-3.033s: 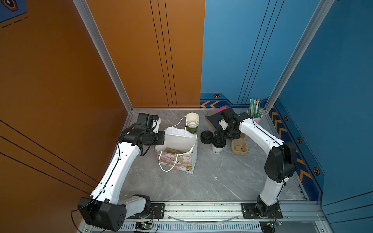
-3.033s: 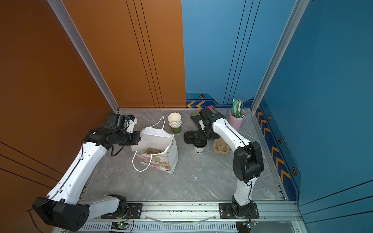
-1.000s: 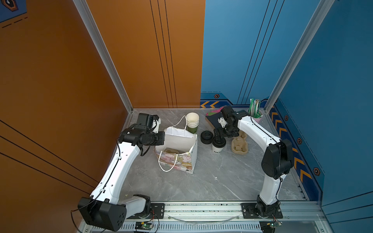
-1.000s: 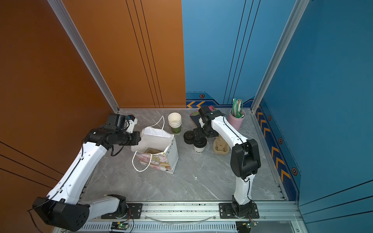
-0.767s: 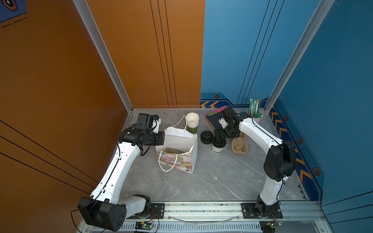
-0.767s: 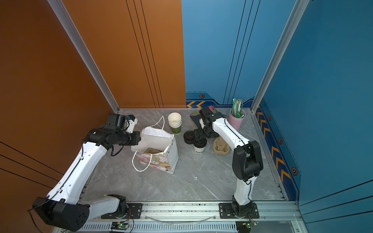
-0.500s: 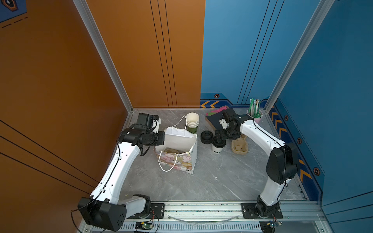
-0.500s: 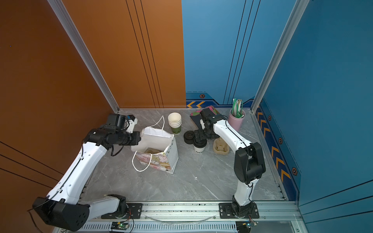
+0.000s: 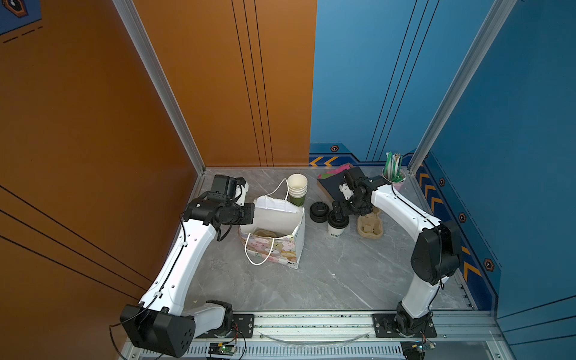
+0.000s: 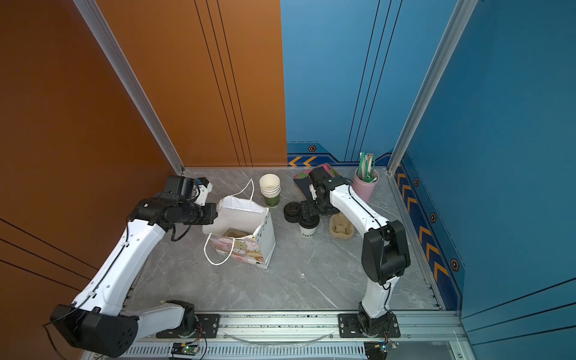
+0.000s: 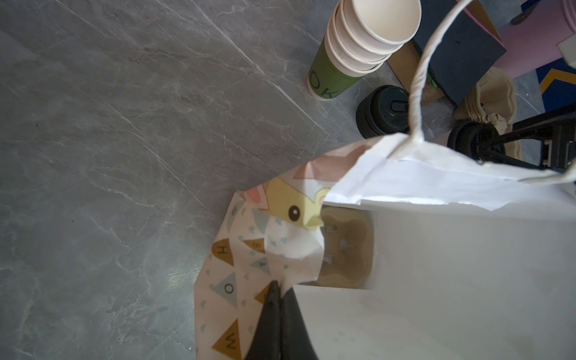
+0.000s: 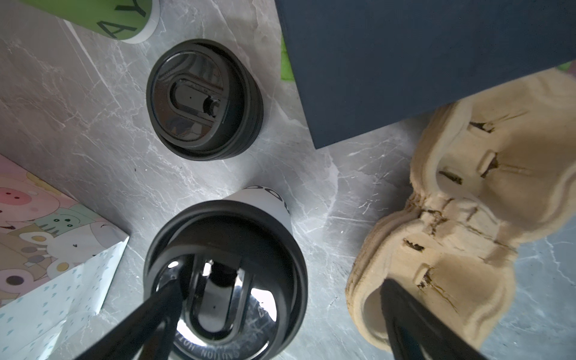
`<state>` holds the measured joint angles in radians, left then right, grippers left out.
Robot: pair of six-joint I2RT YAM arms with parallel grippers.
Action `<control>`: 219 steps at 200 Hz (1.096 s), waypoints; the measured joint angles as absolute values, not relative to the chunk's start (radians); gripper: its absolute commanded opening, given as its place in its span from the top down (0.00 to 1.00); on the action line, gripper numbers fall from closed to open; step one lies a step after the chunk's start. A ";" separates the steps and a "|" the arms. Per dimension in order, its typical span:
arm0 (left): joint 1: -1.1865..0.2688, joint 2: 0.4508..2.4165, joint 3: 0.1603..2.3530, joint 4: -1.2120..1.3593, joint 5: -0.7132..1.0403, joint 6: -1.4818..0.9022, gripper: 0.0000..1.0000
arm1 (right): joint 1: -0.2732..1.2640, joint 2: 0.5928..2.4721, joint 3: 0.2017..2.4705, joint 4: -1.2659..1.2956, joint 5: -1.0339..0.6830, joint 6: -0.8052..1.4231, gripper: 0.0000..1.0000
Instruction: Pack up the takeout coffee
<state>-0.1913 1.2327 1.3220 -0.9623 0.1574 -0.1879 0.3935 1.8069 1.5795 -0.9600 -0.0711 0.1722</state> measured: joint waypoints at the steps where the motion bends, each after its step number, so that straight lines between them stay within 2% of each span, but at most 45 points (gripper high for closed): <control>1: -0.191 1.233 1.322 -0.962 0.157 -0.188 1.00 | 0.393 1.807 1.580 -0.962 -0.071 0.172 0.00; 80: -0.191 1.233 1.322 -0.962 0.157 -0.188 1.00 | 0.403 1.811 1.697 -1.030 -0.067 0.172 0.00; 219: -0.191 1.233 1.322 -0.962 0.157 -0.188 1.00 | 0.487 1.857 1.701 -1.053 -0.022 0.172 0.00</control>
